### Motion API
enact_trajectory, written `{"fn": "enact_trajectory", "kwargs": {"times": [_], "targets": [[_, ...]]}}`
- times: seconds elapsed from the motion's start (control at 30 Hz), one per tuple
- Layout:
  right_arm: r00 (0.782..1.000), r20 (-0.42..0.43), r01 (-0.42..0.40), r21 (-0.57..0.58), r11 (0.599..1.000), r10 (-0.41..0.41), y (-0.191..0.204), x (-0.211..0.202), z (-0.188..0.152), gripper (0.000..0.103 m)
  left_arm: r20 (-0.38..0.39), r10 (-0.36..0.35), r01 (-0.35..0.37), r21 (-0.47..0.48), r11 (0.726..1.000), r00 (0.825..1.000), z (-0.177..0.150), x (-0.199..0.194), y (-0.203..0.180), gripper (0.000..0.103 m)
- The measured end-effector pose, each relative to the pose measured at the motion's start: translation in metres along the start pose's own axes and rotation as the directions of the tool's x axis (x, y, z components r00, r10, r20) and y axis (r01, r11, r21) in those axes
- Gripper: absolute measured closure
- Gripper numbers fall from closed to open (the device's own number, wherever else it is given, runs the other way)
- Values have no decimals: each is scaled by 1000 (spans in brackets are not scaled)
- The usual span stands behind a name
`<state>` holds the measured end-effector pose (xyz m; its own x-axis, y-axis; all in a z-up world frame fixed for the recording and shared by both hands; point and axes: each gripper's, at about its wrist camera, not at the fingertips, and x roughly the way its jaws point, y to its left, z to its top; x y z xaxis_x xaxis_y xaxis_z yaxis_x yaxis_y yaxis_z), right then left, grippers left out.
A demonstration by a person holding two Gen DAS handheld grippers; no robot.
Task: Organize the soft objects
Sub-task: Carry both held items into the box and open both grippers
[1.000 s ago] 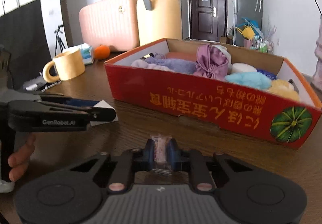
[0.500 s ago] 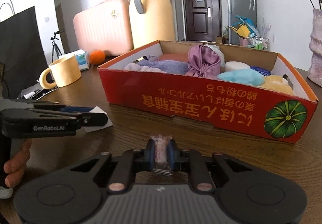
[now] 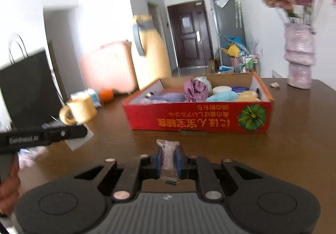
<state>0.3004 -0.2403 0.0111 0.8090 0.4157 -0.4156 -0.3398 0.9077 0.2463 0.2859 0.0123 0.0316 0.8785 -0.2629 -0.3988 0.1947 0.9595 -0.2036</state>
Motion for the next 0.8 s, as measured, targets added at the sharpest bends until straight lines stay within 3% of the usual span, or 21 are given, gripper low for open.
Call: {"fn": "enact_trajectory", "kwargs": {"times": [0.13, 0.33, 0.63, 0.8], "targets": [[998, 64, -17, 47, 999, 14, 12, -65, -23, 89, 45, -5, 4, 34, 999, 999, -24, -55, -24, 73], [992, 129, 6, 41, 999, -11, 24, -106, -30, 89, 85, -29, 22, 90, 996, 996, -35, -91, -49, 73], [991, 136, 9, 63, 998, -18, 20, -115, -35, 89, 77, -39, 32, 92, 995, 996, -38, -93, -57, 73], [993, 118, 10, 98, 995, -22, 4, -94, -19, 89, 80, -54, 45, 113, 993, 995, -21, -65, -55, 73]]}}
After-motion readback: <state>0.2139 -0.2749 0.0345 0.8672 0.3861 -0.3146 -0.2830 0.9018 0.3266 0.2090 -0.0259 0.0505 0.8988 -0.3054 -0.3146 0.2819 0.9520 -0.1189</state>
